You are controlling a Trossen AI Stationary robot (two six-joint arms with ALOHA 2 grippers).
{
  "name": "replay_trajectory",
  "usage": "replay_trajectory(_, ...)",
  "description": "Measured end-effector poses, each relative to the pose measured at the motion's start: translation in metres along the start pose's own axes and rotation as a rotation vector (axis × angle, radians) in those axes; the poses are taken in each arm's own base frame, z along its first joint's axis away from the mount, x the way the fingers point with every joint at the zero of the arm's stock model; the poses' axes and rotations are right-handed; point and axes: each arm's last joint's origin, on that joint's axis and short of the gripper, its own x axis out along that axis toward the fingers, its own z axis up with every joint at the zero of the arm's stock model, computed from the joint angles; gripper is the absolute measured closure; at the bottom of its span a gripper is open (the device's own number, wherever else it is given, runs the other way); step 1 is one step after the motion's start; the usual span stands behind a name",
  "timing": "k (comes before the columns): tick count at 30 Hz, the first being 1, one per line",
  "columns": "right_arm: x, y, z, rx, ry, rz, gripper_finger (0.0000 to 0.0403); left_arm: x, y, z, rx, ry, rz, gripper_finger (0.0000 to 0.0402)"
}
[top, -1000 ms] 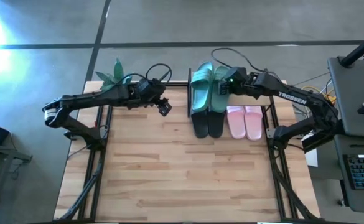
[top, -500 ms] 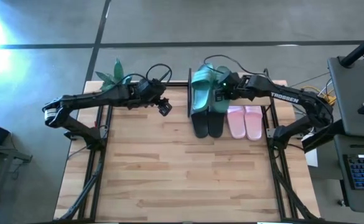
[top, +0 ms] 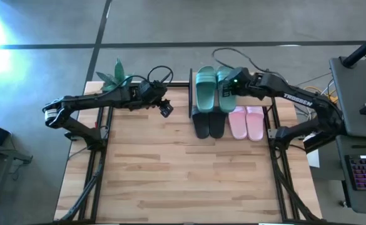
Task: Pick and place slides into the shelf
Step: Adjust the right green slide on the shelf
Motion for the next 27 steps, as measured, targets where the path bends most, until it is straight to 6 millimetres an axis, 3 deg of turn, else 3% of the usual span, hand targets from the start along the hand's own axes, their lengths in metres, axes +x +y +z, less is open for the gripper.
replay_trajectory(4, -0.018, -0.015, 0.003, 0.057, -0.077, -0.068, 0.0385, 0.000, 0.000, 0.000, -0.001, -0.003, -0.001, 0.0191)
replay_trajectory(7, -0.018, -0.030, 0.002, 0.067, -0.012, -0.123, 0.0385, 0.000, 0.000, 0.000, -0.001, -0.003, -0.001, 0.0191)
replay_trajectory(11, -0.007, -0.038, -0.001, 0.075, 0.067, -0.159, 0.0385, 0.000, 0.000, 0.000, -0.002, -0.004, -0.001, 0.0191)
replay_trajectory(27, 0.057, -0.025, 0.002, -0.029, 0.182, -0.270, 0.0385, 0.000, 0.000, 0.001, -0.005, -0.009, -0.006, 0.0191)
